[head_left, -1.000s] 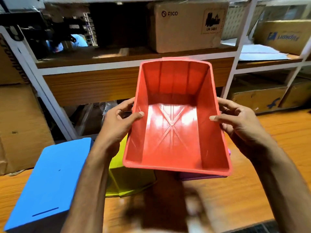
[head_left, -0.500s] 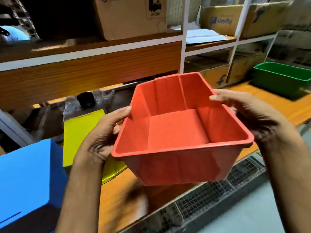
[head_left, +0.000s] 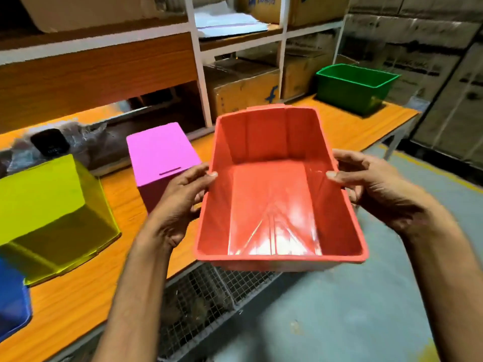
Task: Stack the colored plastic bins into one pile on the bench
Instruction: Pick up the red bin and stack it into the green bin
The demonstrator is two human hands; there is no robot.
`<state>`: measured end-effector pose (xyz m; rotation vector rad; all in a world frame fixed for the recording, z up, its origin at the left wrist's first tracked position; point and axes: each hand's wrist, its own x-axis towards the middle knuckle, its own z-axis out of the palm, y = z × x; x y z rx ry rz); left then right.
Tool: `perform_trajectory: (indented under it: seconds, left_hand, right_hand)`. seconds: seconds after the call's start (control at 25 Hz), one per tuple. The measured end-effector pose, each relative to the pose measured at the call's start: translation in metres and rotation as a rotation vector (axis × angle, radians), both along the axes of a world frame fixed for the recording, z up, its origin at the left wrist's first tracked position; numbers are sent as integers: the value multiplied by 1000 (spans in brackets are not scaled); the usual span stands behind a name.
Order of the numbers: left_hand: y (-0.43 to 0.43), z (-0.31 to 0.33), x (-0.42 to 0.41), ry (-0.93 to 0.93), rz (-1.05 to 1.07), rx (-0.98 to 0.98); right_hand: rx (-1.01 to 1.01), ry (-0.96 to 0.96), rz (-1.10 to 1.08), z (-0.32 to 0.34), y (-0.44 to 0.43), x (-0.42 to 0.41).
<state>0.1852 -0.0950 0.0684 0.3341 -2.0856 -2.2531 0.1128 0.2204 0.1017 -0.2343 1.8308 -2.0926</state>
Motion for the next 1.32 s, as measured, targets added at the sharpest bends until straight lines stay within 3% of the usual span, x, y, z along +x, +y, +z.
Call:
perform_trajectory:
  seconds: [0.12,0.36,0.6,0.84,1.0,1.32]
  left_hand:
    - [52,-26,3,-14,-25,-76]
    - [112,-101,-15,70,-95,-229]
    - [151,-122,-66,41,-374,-201]
    - [204,-122,-115,-49,-494,-138]
    - [255,-120,-148,-45,-615,-126]
    - [418,-119,-238,-221,-555,-36]
  right_hand:
    - [177,66,-54,-34,43,19]
    - [212,78,-212,-94,105,46]
    - [229,-12,-549,-123,142,61]
    - [189,-89,-772,-141,180,65]
    - [57,-187,-895,-146,221,53]
    - [-192,-419,-844,-154,368,-13]
